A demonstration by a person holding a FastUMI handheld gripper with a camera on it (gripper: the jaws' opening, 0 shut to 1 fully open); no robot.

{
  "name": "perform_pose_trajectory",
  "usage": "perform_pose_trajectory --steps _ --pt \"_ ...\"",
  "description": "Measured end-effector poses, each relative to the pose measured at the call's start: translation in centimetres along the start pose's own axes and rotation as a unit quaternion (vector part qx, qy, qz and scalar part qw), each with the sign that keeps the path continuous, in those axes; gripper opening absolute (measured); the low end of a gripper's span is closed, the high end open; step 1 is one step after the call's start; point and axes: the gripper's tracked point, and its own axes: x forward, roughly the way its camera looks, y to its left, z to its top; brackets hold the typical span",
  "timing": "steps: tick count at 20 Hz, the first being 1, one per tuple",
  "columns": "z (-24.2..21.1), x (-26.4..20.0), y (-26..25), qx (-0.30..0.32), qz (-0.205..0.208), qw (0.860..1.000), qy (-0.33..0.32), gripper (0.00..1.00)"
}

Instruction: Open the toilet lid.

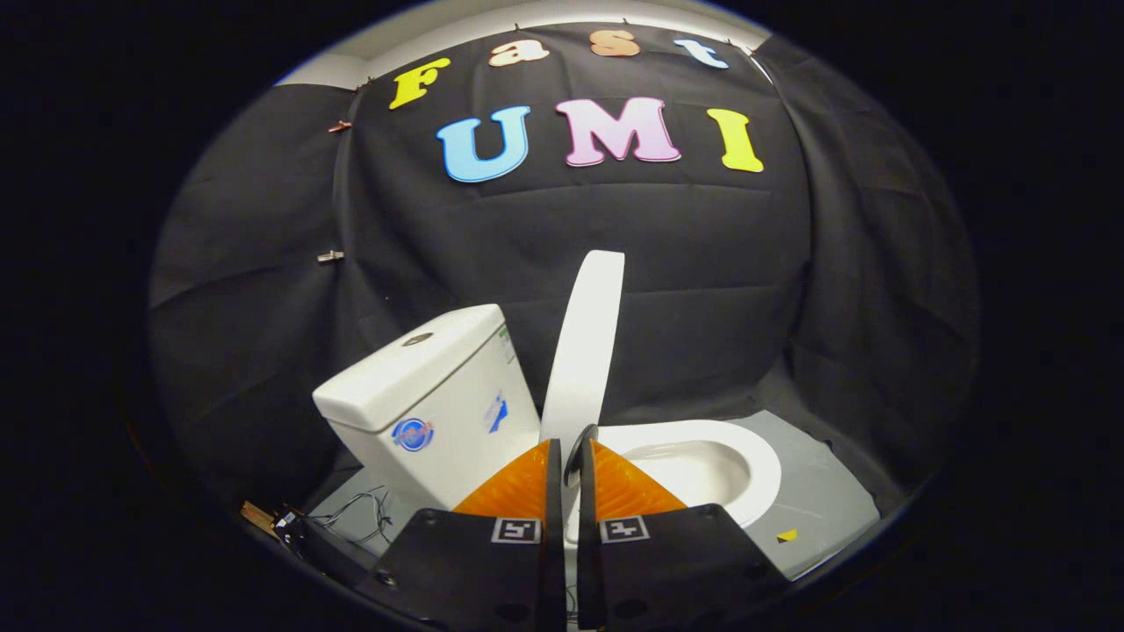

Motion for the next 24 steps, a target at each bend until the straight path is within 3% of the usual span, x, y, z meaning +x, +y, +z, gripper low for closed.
perform_pose_trajectory --steps 9,24 --pt "-0.1 1.1 7.2 -0.024 0.052 0.998 -0.001 0.10" --pt "-1.1 2.1 11.2 -0.030 0.088 0.996 0.002 0.08"
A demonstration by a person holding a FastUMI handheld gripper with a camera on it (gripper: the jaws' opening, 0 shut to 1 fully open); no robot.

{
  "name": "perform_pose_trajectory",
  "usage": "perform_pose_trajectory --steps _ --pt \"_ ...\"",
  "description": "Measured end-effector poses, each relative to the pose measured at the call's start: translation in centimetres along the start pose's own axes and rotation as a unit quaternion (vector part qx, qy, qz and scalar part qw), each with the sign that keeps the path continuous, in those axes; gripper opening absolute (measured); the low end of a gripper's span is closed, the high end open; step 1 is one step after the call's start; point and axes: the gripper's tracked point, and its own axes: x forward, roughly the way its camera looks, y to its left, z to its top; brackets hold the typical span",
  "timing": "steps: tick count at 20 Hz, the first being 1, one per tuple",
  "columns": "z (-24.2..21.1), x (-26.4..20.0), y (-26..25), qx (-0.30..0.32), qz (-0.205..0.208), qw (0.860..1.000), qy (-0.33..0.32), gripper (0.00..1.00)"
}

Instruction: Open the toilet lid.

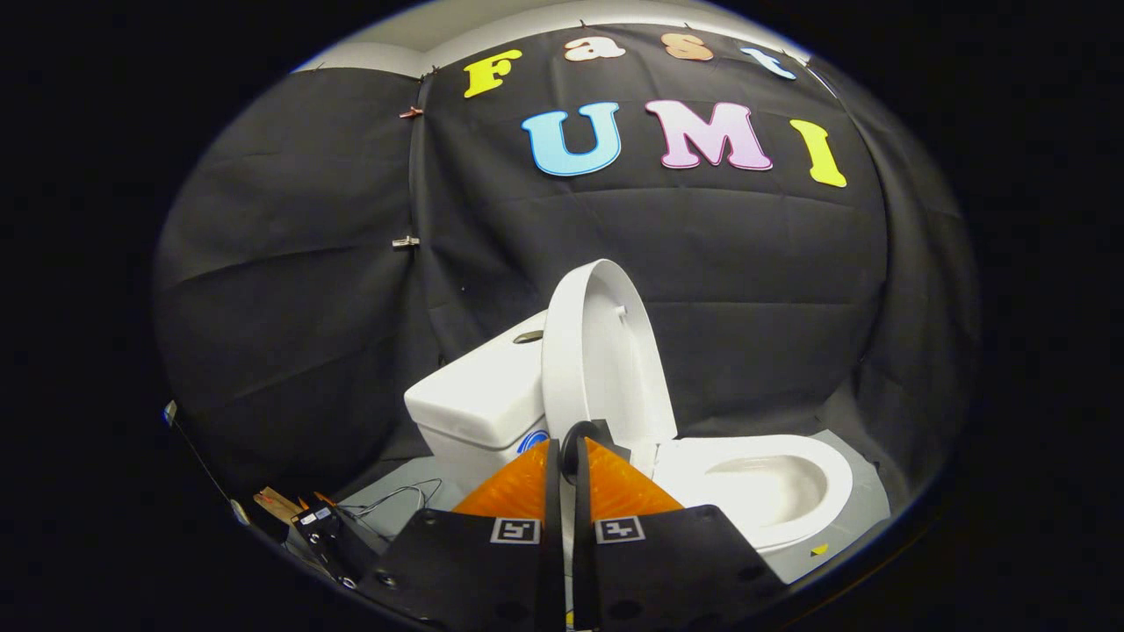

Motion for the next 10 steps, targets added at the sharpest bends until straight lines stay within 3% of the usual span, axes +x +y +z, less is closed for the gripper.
perform_pose_trajectory --steps 10 --pt "-0.21 0.35 0.58 0.003 0.006 1.000 0.004 0.09"
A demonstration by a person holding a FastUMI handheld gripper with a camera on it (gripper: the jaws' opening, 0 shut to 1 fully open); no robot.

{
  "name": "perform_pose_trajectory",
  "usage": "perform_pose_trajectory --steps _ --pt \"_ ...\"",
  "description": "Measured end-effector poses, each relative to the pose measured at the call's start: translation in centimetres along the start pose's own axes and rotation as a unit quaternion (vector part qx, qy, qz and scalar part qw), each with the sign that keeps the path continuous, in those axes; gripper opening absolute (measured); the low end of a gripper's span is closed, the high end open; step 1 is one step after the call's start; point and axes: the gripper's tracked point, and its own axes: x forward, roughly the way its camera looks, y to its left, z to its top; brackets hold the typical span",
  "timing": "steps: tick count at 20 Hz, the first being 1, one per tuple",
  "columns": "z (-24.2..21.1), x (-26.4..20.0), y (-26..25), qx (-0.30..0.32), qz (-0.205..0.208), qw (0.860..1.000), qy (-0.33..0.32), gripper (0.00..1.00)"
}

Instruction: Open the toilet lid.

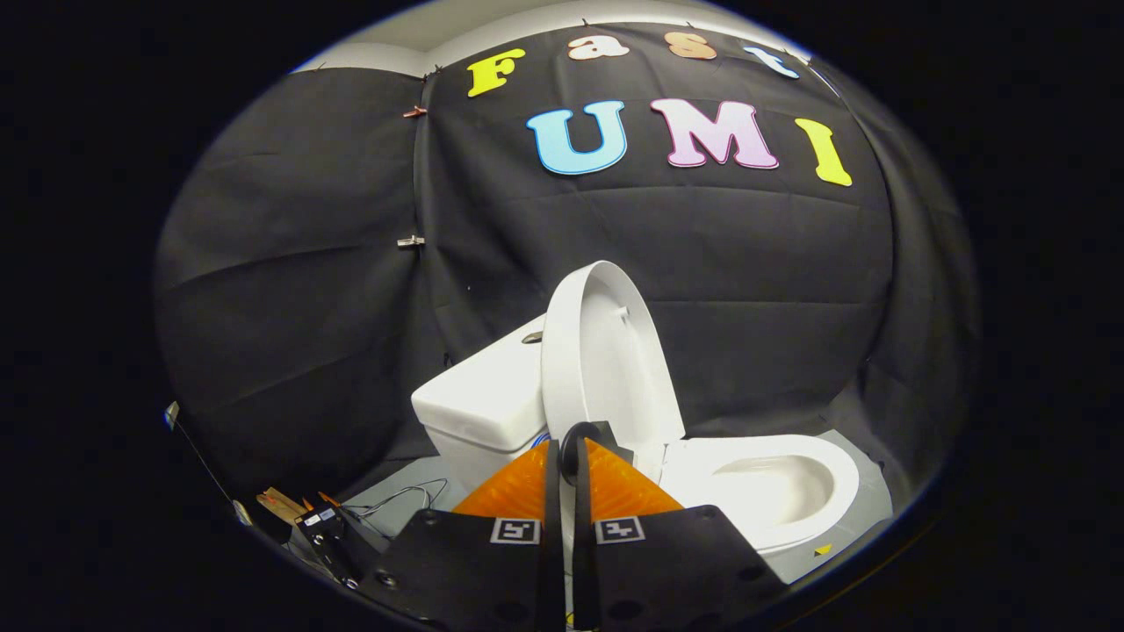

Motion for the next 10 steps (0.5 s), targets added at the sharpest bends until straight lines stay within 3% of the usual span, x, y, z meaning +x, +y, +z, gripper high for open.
perform_pose_trajectory --steps 2,4,9,10 --pt "-0.9 0.3 -0.4 0.014 0.000 1.000 0.020 0.17" --pt "-0.6 -0.4 -0.8 0.026 0.004 1.000 0.018 0.20" --pt "3.4 -3.0 -1.7 0.026 -0.002 0.999 -0.022 0.69" --pt "4.6 -3.8 -1.9 0.025 -0.005 0.999 -0.027 0.83"
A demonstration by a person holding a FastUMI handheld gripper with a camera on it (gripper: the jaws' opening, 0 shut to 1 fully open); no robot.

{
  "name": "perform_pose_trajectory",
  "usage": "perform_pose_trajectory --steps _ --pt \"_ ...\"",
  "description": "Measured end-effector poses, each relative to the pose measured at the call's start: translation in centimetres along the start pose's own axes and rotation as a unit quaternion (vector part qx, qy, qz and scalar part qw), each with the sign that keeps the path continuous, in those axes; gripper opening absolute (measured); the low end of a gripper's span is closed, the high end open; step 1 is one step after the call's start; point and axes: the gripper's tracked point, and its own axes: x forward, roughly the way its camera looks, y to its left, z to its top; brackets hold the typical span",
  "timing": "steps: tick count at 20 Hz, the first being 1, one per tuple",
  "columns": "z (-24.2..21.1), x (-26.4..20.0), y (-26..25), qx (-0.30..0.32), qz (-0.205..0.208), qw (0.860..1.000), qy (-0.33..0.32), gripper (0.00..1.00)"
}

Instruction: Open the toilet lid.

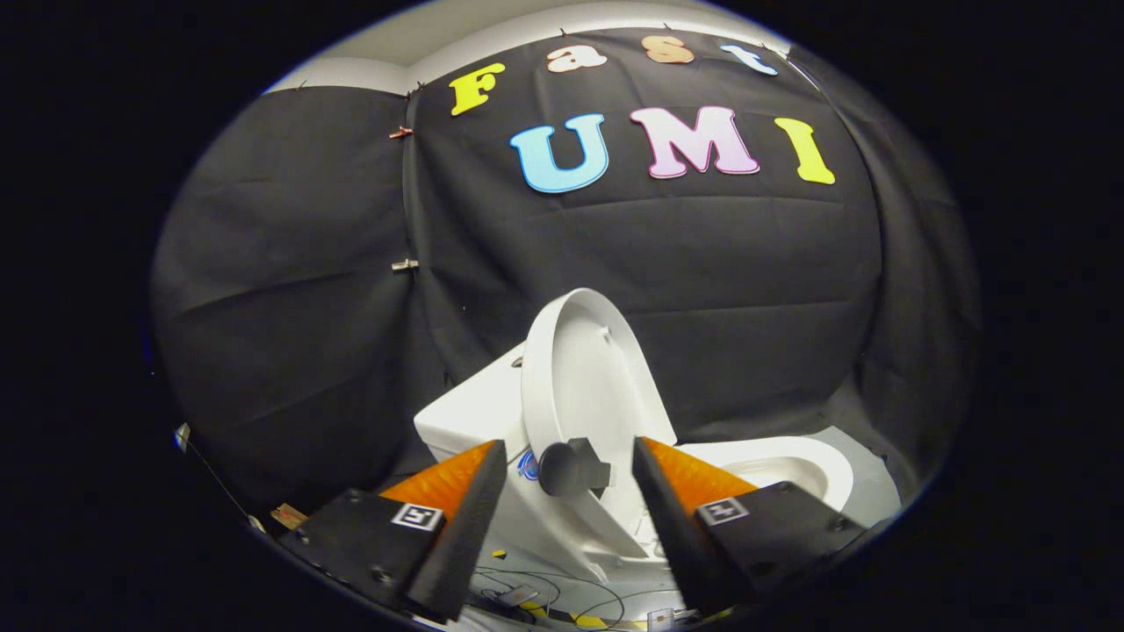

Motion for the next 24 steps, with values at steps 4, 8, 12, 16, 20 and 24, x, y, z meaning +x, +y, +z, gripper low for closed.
perform_pose_trajectory --steps 4,8,12,16,20,24 --pt "5.8 -3.5 -1.2 -0.019 -0.020 0.999 -0.037 0.99" --pt "11.2 -8.0 -2.8 -0.038 -0.057 0.995 -0.075 0.99" --pt "14.6 -13.2 -3.4 -0.065 -0.079 0.990 -0.101 0.99" --pt "17.6 -18.0 -4.8 -0.078 -0.104 0.982 -0.139 0.99" --pt "19.0 -20.4 -6.1 -0.085 -0.134 0.974 -0.160 0.99" --pt "19.4 -21.6 -7.1 -0.094 -0.149 0.970 -0.166 0.98"
